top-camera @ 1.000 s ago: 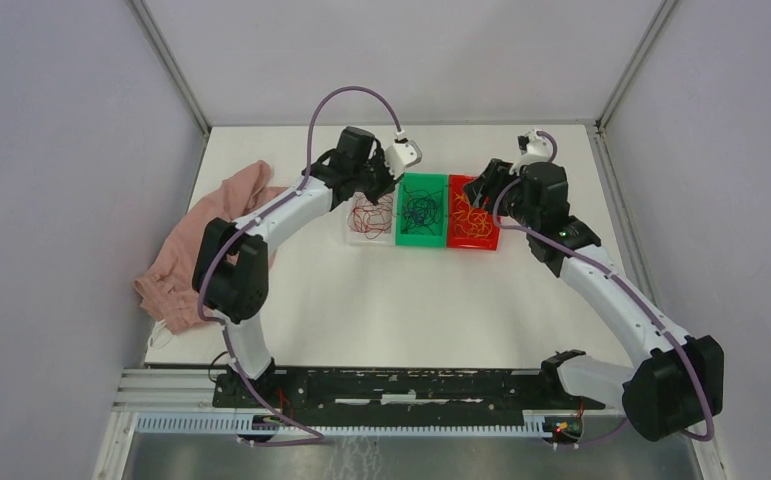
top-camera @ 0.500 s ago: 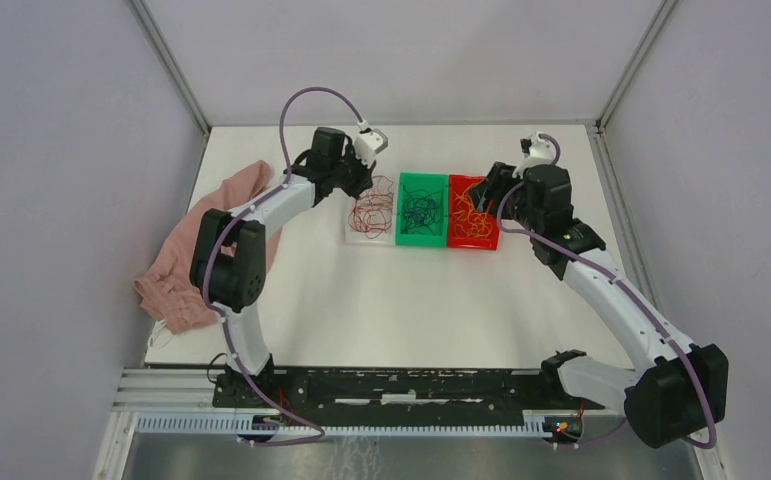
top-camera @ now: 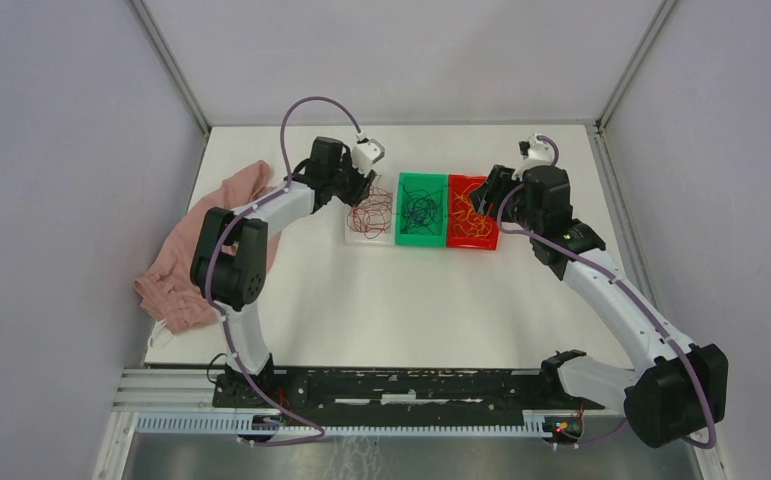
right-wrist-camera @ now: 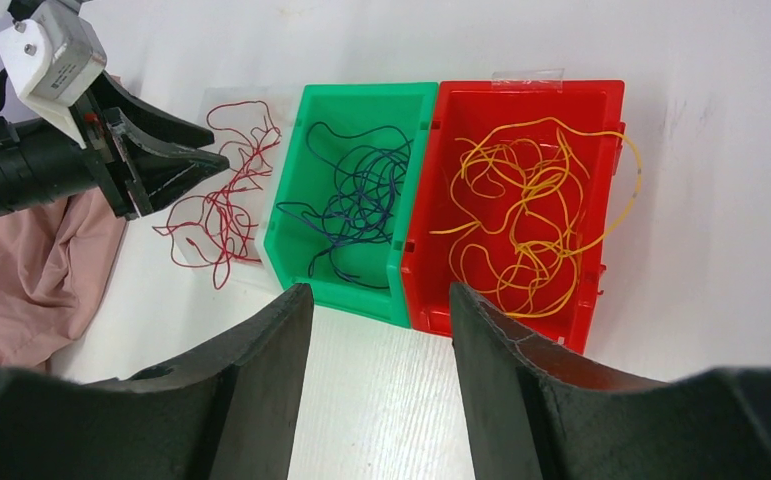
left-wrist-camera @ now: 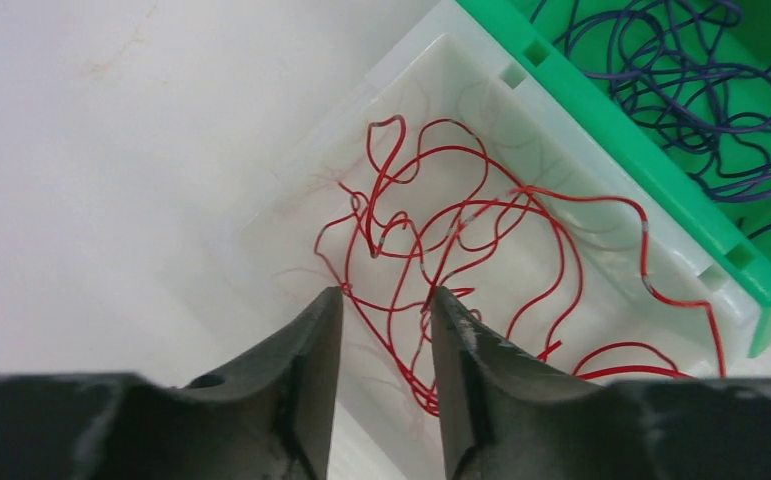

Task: Untangle the cables
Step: Place the cable in the bin, then reset both arms

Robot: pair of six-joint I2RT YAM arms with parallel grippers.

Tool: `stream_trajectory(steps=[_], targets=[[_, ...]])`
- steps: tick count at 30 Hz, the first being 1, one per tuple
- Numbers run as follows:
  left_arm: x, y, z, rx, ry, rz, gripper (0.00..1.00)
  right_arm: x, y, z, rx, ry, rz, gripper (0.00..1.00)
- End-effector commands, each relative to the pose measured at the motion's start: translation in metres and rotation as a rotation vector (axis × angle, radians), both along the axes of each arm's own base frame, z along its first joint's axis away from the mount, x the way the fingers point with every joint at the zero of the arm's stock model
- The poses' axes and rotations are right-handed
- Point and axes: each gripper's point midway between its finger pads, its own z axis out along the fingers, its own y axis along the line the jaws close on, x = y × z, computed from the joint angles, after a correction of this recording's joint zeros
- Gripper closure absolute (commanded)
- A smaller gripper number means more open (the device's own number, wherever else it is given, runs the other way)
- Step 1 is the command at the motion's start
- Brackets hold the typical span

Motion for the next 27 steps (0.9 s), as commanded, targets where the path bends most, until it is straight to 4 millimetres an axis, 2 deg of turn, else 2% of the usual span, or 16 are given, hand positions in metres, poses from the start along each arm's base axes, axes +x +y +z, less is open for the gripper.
stream_trajectory(steps=[1,4,6,10,13,16,18,20,22,25,27], targets=[[0.022,-0.007,0.053,0.047,-0.183,-0.065,0.5,0.008,-0.001,0.021,0.009,-0.057,-0.01,0.41],[0.02,-0.007,0.069,0.065,-0.189,-0.093,0.38,0.009,0.0,0.025,0.009,-0.06,-0.006,0.41],[0.021,-0.005,0.079,0.092,-0.184,-0.101,0.25,0.011,0.0,0.029,0.008,-0.061,-0.003,0.41],[0.021,0.006,0.1,0.146,-0.214,-0.11,0.16,0.013,0.001,0.038,0.01,-0.07,0.003,0.41],[0.022,0.01,0.121,0.161,-0.247,-0.109,0.01,0.014,0.001,0.045,0.009,-0.075,0.003,0.41],[0.021,0.015,0.145,0.142,-0.261,-0.095,0.0,0.018,-0.007,0.05,-0.009,-0.085,-0.032,0.38],[0.019,0.023,0.163,0.084,-0.246,-0.066,0.01,0.023,-0.021,0.052,-0.042,-0.101,-0.101,0.25],[0.019,0.04,0.177,-0.013,-0.214,0.006,0.01,0.028,-0.042,0.048,-0.095,-0.105,-0.212,0.02],[0.02,0.066,0.184,-0.094,-0.184,0.09,0.01,0.033,-0.067,0.043,-0.148,-0.111,-0.334,0.01],[0.015,0.108,0.177,-0.187,-0.163,0.21,0.01,0.033,-0.106,0.028,-0.212,-0.134,-0.543,0.01],[0.003,0.13,0.154,-0.233,-0.129,0.28,0.01,0.029,-0.13,0.015,-0.307,-0.147,-0.645,0.01]])
